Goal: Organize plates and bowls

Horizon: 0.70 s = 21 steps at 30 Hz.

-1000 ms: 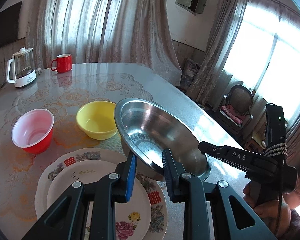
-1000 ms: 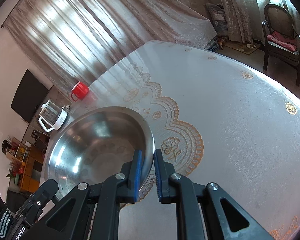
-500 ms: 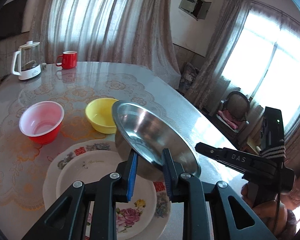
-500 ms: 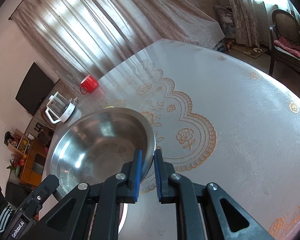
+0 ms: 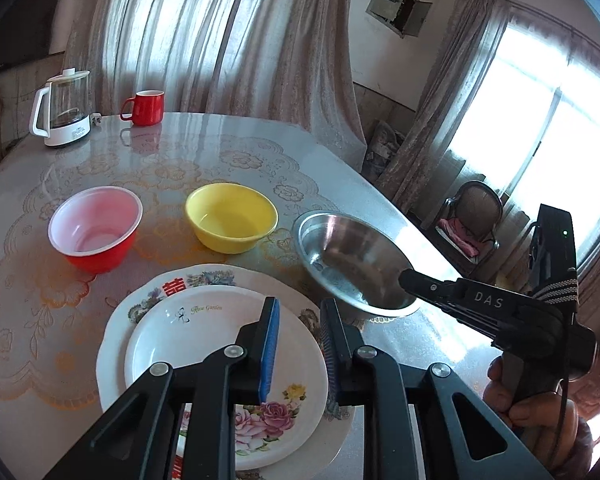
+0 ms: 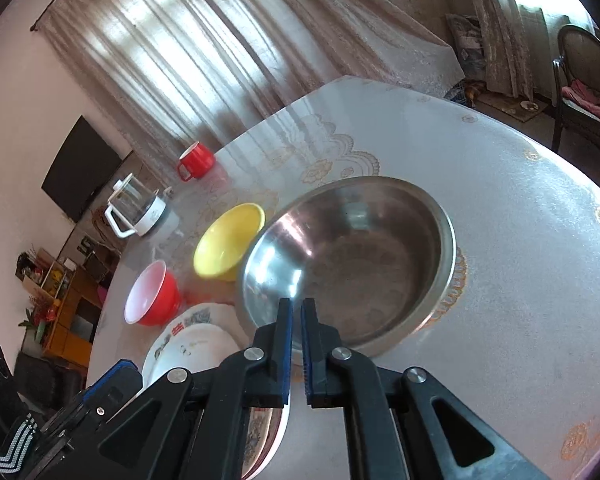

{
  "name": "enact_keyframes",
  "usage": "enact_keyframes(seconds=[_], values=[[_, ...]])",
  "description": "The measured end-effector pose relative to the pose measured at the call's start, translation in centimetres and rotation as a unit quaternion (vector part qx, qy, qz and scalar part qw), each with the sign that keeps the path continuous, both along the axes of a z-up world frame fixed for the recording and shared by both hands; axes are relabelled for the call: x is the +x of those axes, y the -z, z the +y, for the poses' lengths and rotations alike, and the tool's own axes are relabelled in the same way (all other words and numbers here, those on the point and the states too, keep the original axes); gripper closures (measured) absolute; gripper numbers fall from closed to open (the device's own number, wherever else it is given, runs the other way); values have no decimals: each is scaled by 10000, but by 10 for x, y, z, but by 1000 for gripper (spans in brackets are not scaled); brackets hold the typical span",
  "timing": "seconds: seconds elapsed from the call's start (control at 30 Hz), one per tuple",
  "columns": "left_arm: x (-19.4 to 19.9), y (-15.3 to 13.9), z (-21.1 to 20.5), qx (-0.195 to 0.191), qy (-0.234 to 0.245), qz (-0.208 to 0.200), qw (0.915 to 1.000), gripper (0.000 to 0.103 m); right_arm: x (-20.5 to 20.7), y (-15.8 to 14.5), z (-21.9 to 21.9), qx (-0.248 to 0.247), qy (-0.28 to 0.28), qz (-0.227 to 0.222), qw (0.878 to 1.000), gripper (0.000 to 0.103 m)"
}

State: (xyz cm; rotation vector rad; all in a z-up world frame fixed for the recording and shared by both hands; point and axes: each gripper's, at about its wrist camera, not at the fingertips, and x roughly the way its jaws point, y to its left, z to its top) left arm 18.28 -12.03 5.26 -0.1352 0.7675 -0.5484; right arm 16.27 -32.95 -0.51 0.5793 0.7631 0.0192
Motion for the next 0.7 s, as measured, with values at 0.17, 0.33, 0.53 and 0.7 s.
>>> enact_keyframes(seconds=[0.17,0.33,0.53,0.7], values=[[18,3,-14,56,103,208,9997,75,-9,-1,-30,179,409,-135,9989,86],[42,10,-34,95,171,457,9988,62,-4,6,-57,219,770,-6,9968,77],[74,25,-56,190,186,758,9968,51,14,22,-73,291,864,205,9956,76],[92,36,-74,312,281,876,9953,51,29,35,-76,296,864,364,9952,76]])
